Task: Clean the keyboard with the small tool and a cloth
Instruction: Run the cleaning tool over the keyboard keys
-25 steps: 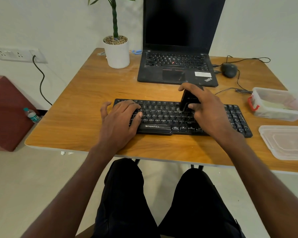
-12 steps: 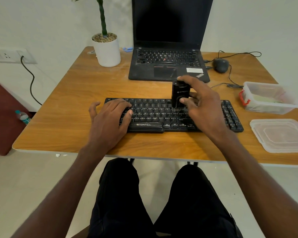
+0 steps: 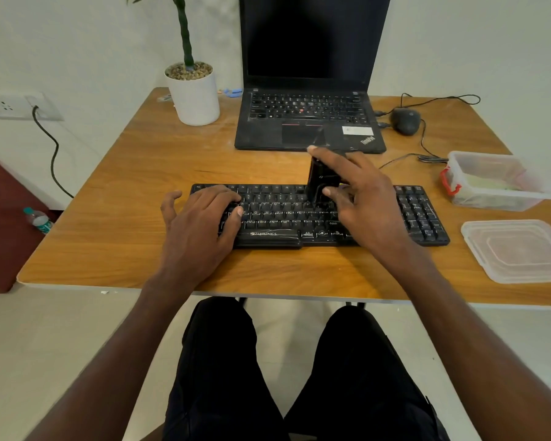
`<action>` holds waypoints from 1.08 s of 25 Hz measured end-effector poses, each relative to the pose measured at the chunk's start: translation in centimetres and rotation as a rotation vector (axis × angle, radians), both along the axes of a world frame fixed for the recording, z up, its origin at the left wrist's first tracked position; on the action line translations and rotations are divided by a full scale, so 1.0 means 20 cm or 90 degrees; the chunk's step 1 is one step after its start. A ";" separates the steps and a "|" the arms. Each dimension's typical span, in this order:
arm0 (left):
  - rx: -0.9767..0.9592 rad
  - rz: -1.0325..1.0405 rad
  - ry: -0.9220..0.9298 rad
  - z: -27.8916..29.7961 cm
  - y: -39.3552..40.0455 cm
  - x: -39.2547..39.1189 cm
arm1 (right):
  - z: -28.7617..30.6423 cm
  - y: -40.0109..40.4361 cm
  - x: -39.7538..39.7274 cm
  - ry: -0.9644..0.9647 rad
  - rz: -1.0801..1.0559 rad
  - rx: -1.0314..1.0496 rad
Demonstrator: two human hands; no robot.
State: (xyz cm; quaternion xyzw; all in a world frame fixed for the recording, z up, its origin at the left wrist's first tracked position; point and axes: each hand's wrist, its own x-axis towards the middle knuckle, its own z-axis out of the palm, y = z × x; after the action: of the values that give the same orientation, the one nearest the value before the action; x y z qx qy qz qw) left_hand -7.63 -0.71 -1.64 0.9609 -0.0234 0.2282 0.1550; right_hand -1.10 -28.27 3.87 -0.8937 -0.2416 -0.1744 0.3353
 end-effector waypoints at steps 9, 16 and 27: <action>-0.003 0.001 0.000 0.00 0.00 0.00 | 0.10 -0.11 0.03 0.012 -0.108 -0.009; -0.010 -0.003 -0.002 0.00 -0.01 0.00 | 0.03 0.10 0.00 0.140 0.055 0.211; -0.012 -0.010 0.000 0.00 0.00 0.00 | 0.19 -0.15 0.04 0.095 -0.165 -0.158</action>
State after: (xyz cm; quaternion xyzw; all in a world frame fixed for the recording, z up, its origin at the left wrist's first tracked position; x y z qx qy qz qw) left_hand -7.61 -0.73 -1.73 0.9591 -0.0291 0.2272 0.1661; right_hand -0.40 -31.35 7.61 -0.9624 -0.1182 -0.1181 0.2144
